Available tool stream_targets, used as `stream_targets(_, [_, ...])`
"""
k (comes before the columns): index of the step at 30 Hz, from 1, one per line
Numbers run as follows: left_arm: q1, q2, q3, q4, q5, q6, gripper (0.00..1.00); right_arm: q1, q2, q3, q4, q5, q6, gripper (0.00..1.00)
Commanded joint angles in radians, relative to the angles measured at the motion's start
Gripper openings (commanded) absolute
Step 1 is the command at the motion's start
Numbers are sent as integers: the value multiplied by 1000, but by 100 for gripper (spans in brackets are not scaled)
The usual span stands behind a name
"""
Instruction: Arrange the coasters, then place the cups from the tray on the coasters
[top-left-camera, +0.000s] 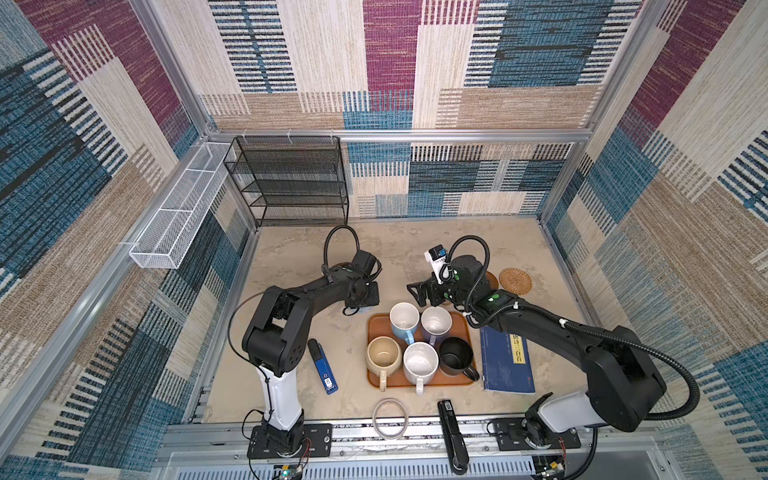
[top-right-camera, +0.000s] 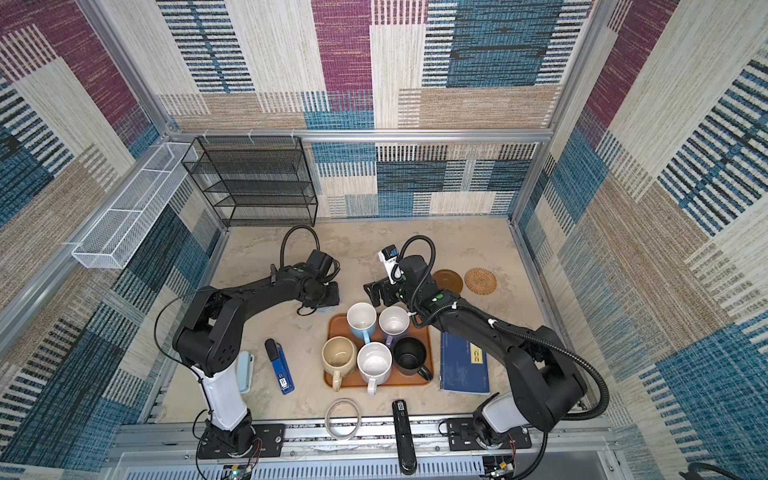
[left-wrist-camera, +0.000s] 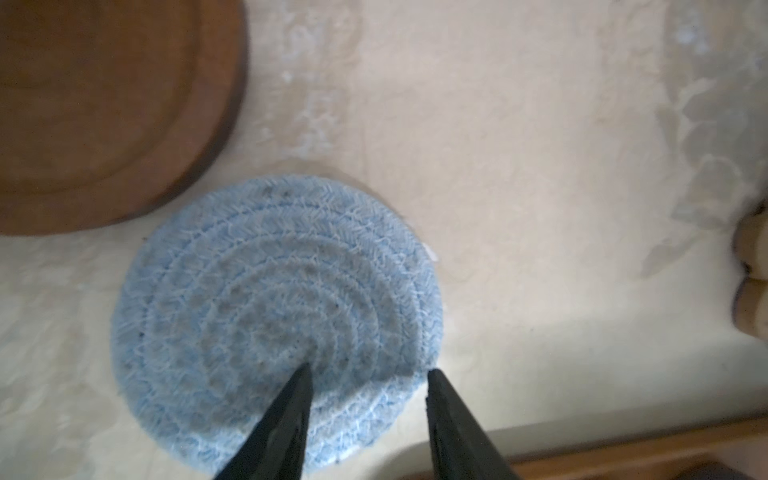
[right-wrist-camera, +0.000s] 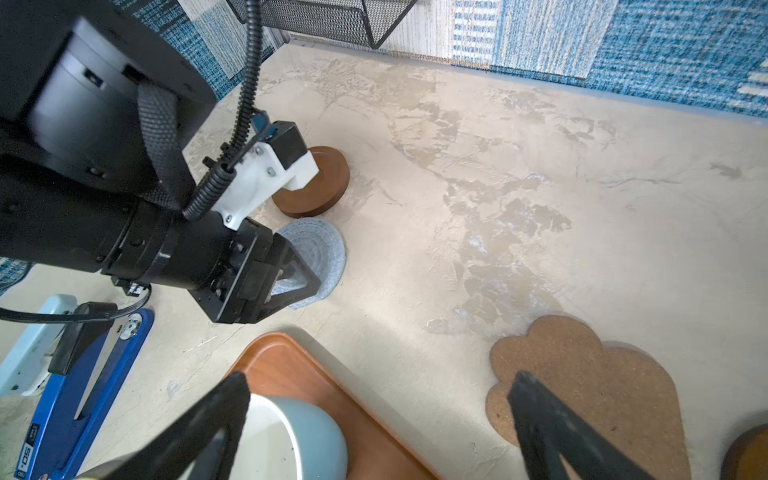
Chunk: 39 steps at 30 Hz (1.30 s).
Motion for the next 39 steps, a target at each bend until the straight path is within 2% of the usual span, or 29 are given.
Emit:
stream_targets(1, [-11, 43, 40, -58, 62, -14, 48, 1, 2, 2, 33, 19, -13, 100])
stream_targets(6, [-11, 144, 189, -122, 8, 3, 48, 1, -4, -6, 35, 32, -15, 100])
stream_targets(16, [2, 285, 399, -170, -15, 8, 48, 1, -30, -27, 32, 81, -19, 100])
stream_targets(21, [15, 293, 408, -183, -76, 10, 48, 1, -27, -29, 35, 93, -22, 100])
stream_targets(31, [35, 301, 411, -132, -1, 27, 50, 1, -2, -26, 44, 99, -22, 100])
stream_targets(39, [39, 278, 488, -162, 32, 50, 61, 1, -17, -33, 64, 123, -19, 100])
